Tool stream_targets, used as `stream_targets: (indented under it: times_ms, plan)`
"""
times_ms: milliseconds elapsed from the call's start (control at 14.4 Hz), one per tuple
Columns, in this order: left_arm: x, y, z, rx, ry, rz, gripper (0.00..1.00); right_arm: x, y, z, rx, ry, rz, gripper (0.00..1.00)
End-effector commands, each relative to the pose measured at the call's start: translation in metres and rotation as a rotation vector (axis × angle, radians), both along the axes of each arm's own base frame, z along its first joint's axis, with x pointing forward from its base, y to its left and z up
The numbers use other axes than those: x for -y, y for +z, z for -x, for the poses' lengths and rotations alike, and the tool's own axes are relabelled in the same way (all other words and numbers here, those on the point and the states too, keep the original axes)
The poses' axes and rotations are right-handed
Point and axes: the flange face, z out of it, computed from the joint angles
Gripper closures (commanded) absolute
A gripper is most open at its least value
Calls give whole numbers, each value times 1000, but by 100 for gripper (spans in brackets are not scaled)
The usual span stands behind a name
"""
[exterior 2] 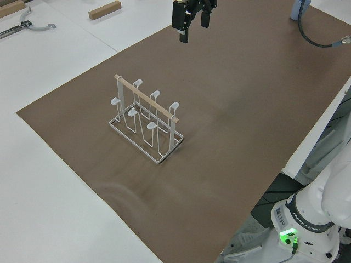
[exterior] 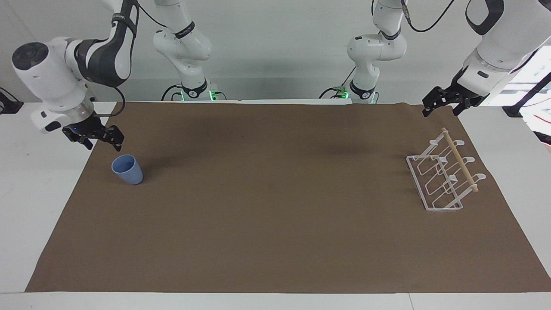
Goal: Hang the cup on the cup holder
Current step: 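Lower the right gripper onto the blue cup and grasp its rim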
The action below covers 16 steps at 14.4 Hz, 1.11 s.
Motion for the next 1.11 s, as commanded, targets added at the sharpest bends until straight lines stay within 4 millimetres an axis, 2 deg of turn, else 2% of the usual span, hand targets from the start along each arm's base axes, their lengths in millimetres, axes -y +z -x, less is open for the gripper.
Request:
stream_targets:
  times_ms: [0, 208, 554, 693, 832, 1040]
  plan:
    - [-2, 14, -8, 62, -18, -44, 0, 13, -32, 4, 5, 10, -19, 8]
    - [-1, 16, -7, 65, -31, -70, 0, 10, -46, 6, -11, 13, -24, 9]
    - [-1, 11, -4, 56, -25, -71, 0, 11, -74, 23, -30, 34, -33, 12]
    - [-4, 11, -4, 52, -16, -72, 0, 10, -82, 27, -26, 52, -34, 17]
    - [-5, 11, -2, 45, -13, -72, 0, 18, -88, 29, -32, 79, -37, 21]
    - [-6, 11, -2, 43, -11, -73, 0, 19, -89, 28, -18, 100, -34, 37]
